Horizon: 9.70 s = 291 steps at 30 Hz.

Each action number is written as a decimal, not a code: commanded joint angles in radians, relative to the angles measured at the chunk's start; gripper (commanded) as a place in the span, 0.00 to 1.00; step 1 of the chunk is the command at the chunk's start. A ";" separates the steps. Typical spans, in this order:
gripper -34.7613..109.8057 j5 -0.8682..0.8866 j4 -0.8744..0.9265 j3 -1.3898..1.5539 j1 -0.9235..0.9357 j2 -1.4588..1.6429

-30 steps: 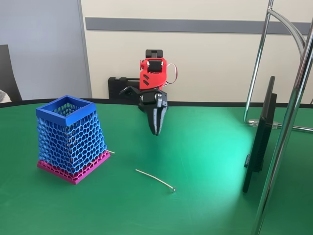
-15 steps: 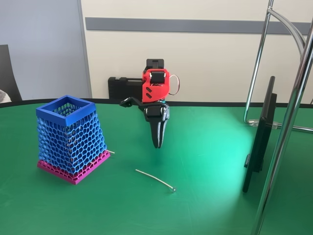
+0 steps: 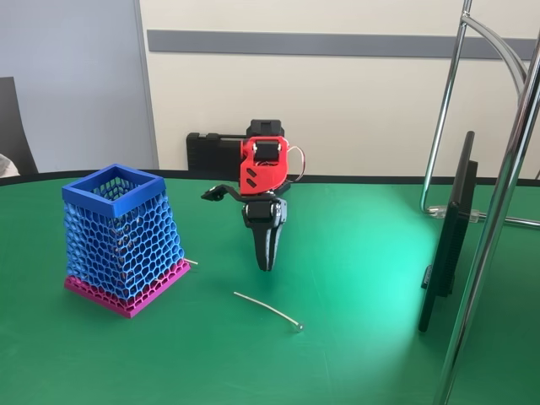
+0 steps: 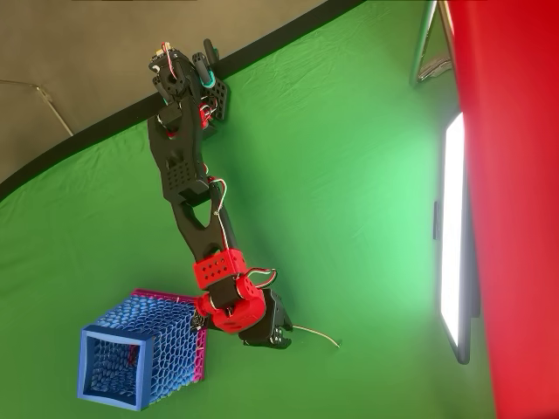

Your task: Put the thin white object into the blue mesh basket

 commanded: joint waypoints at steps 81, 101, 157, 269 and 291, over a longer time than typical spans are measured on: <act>0.32 0.130 0.482 -0.236 -0.118 0.166; 0.33 0.080 0.331 0.491 -0.054 0.503; 0.33 0.021 0.002 1.020 -0.071 0.523; 0.35 0.163 -0.989 1.215 0.517 1.135; 0.35 0.098 -1.259 1.575 0.627 1.301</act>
